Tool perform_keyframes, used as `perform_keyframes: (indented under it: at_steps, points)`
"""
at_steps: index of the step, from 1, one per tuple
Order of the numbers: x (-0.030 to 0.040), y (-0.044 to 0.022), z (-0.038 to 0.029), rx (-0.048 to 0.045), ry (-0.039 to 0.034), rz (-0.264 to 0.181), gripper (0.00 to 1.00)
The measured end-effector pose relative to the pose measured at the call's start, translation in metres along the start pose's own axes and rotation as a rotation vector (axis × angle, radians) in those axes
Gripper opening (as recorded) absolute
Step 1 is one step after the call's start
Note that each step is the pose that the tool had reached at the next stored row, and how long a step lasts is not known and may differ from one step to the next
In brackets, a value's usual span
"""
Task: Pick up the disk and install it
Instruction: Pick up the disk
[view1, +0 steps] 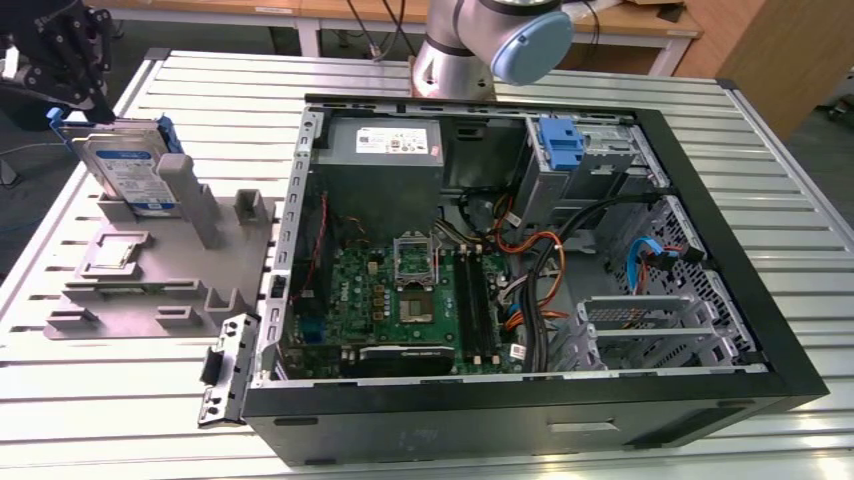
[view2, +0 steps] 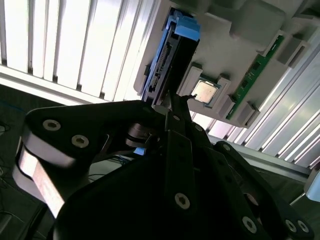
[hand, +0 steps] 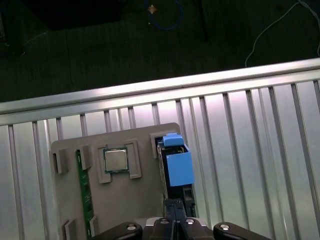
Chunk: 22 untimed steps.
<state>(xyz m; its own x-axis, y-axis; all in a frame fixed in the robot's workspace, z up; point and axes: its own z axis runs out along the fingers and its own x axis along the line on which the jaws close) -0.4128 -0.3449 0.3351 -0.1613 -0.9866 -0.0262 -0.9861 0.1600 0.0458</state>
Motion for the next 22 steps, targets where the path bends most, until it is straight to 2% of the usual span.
perform_keyframes:
  at_steps: [5, 8, 15, 22]
  points:
    - [-0.0025, -0.0029, 0.0002, -0.0004, -0.0014, -0.006, 0.11]
    - [-0.0043, -0.0027, 0.0005, -0.0004, -0.0019, -0.007, 0.11]
    - [-0.0039, 0.0002, 0.001, 0.0001, -0.0031, -0.009, 0.11]
    - [-0.0039, 0.0004, 0.0013, 0.0001, -0.0031, -0.009, 0.11]
